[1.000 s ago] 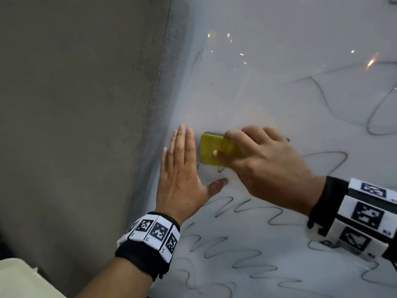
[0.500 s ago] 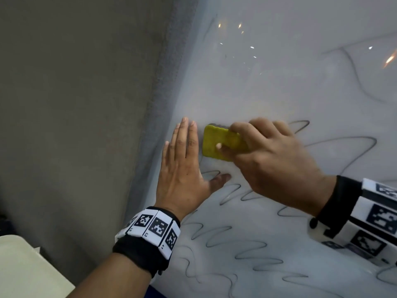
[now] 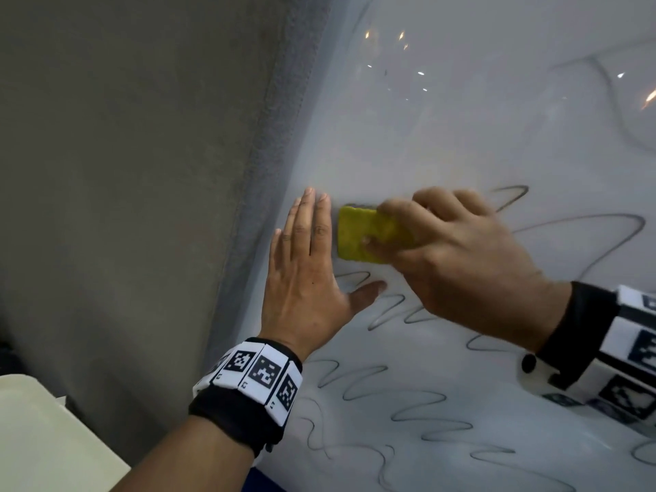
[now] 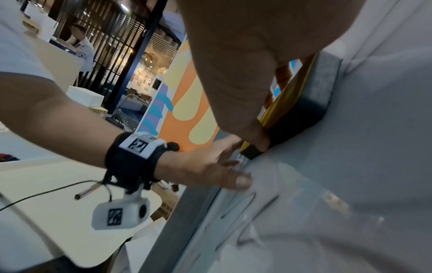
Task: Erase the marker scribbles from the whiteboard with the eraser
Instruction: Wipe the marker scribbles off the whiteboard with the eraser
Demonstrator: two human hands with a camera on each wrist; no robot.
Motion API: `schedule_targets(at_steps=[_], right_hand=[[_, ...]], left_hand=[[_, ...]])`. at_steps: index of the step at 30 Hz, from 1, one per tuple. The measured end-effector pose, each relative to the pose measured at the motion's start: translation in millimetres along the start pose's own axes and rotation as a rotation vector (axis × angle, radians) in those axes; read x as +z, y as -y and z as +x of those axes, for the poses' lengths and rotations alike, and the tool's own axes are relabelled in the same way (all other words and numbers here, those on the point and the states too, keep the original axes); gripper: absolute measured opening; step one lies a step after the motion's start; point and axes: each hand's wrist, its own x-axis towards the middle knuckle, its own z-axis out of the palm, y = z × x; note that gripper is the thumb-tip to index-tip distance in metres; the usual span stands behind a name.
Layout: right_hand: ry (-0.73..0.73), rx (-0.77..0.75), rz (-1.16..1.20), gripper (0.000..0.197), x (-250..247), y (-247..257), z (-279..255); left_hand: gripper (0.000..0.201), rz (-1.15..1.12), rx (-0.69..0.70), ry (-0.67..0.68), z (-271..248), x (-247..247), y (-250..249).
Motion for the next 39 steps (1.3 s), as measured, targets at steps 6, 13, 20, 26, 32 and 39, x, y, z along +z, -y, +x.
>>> schedule_targets(at_steps=[6, 13, 20, 26, 32, 39], right_hand=[[-0.155, 0.212, -0.001, 0.028, -10, -16, 16], [0.028, 0.017, 0.031, 0.034, 12, 20, 5], [-0.103, 0.183, 0.011, 0.028, 14, 22, 11], [0.031, 0.019, 0.038, 0.032, 17, 27, 5], [-0.083, 0.141, -0.009, 0.028, 17, 27, 16], [0.024, 0.03, 0.036, 0.028, 20, 33, 11]], left_hand=[[0.117, 0.016, 0.014, -0.003, -9, 3, 8], [0.117, 0.004, -0.004, 0.005, -21, 6, 21], [0.117, -0.026, 0.003, -0.001, -26, 10, 31], [0.119, -0.013, 0.006, 0.019, -33, 12, 38], [0.12, 0.0, 0.011, 0.014, -35, 14, 41], [0.12, 0.014, 0.01, 0.023, -36, 16, 42]])
